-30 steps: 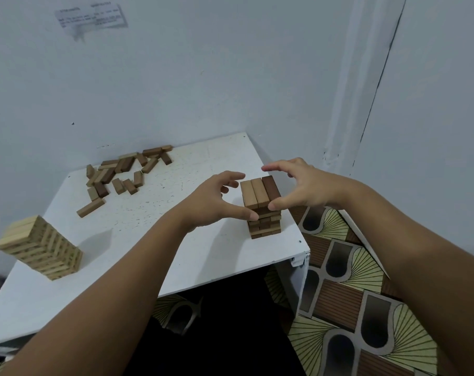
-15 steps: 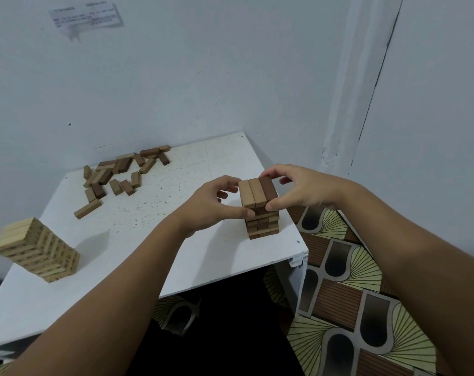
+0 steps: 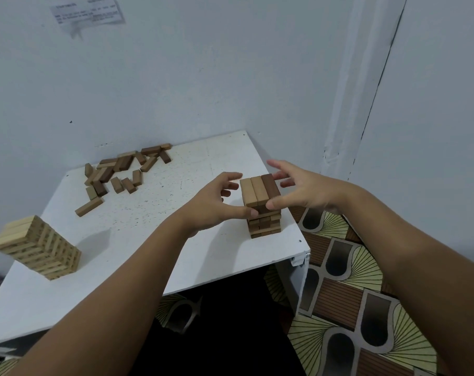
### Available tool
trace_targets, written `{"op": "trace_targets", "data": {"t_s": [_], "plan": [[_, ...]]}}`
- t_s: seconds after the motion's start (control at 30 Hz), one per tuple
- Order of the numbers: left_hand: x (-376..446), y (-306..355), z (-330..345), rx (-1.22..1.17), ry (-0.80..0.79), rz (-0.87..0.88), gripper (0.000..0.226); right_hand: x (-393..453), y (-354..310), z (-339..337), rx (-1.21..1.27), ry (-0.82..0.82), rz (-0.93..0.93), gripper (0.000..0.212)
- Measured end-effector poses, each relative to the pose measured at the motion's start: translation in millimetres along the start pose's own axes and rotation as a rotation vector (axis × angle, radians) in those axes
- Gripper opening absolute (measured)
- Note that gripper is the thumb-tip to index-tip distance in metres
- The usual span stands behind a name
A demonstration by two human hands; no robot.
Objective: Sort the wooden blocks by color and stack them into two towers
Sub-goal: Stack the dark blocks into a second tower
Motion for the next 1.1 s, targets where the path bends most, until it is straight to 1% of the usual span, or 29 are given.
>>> {"op": "trace_targets", "data": {"t_s": [0.03,0.07,0.1,0.13,0.2,0.27,0.33,0.4,0.47,0.5,0.57,0.6,0.67,0.73,0.83,0.97,1.1], "plan": [[-2,-1,1,-0.017,-0.009,-0.015,0.111,-2,2,2,0.083,0.044,-0.016,0.104],[-5,-1,2,-0.061,-0.007,-0.019,0.119,-3,3,5,0.188,0.106,-0.047,0.098],[-8,0,5,-0.133,0.016,-0.010,0.121,-4,6,8,0.293,0.183,-0.086,0.089],[-11,1,9,-0.235,0.062,0.013,0.118,-4,8,12,0.384,0.264,-0.124,0.083],[-14,4,23,-0.485,0.200,0.070,0.104,0,11,24,0.539,0.370,-0.180,0.081],[-11,7,43,-0.682,0.313,0.091,0.092,8,10,41,0.652,0.395,-0.197,0.084],[-5,9,64,-0.803,0.358,0.076,0.091,15,9,57,0.735,0.408,-0.208,0.079],[0,9,78,-0.889,0.380,0.050,0.097,18,9,66,0.814,0.432,-0.215,0.072],[5,6,86,-0.960,0.391,0.023,0.110,19,12,72,0.871,0.460,-0.193,0.075],[6,4,88,-0.988,0.385,0.018,0.121,19,13,75,0.888,0.464,-0.180,0.079],[8,0,90,-0.999,0.381,0.024,0.141,19,14,79,0.893,0.448,-0.161,0.086],[10,-3,91,-0.987,0.386,0.025,0.143,18,15,81,0.883,0.446,-0.155,0.084],[13,-8,94,-0.948,0.383,0.034,0.140,18,16,82,0.850,0.454,-0.161,0.069],[13,-4,98,-0.912,0.373,0.066,0.132,18,13,82,0.842,0.423,-0.175,0.062],[11,4,102,-0.879,0.364,0.107,0.119,17,14,83,0.820,0.418,-0.173,0.064],[10,9,105,-0.879,0.365,0.118,0.122,19,17,84,0.830,0.436,-0.169,0.062],[6,15,104,-0.893,0.392,0.087,0.124,22,23,82,0.824,0.435,-0.158,0.063]]}}
Point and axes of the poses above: each hand's wrist, its own x-axis towards the middle knuckle, its own z-axis out of the palm, y = z × x, the point moved 3 cm from there along x, towards the middle knuckle, and after that the axes turned 13 degrees about -y, right-handed, at the moved point
